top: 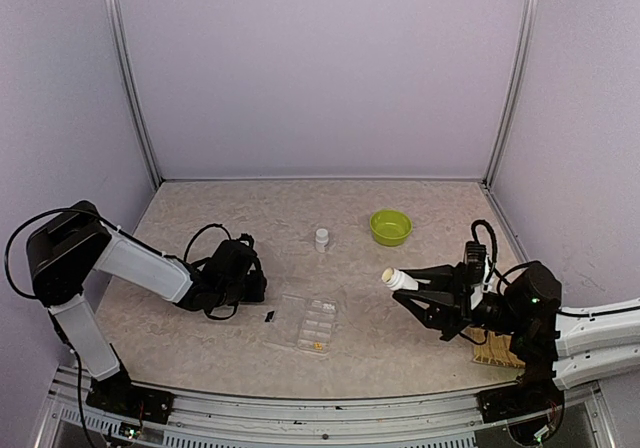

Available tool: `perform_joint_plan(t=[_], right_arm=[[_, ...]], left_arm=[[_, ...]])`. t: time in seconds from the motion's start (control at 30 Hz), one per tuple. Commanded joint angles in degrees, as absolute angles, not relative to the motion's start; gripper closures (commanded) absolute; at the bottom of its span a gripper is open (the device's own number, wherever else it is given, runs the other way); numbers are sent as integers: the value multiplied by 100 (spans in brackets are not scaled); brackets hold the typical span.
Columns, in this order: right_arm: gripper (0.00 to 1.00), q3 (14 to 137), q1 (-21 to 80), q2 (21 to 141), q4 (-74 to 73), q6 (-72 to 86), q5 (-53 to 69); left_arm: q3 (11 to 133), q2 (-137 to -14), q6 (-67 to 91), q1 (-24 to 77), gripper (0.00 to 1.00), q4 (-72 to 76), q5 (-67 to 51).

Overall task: Sort the pills into containers
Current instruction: Pick up the lid of the pill bottle from the center of the board.

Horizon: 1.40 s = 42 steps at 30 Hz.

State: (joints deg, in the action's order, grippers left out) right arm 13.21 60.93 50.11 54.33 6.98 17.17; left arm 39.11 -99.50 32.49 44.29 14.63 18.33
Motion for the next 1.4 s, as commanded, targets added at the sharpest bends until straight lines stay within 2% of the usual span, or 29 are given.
perform_joint_plan(t=[0.0,0.67,1.07,1.37], right_arm=[[80,1300,6022,5086,5519,740,1735],[80,1388,5996,5333,5527,769,1787],[80,1433,5969,5353,5465,782,1794],[79,1529,5968,5455,5365,730,1892]], left_arm=[[3923,-10056,3144,4474,62,1333,1944],[4214,-10249,2939,4858,68,926,2587],[4278,-10187,2901,4904,76,848,2655],[3907,-9268,2495,5000,76,1783,1617]])
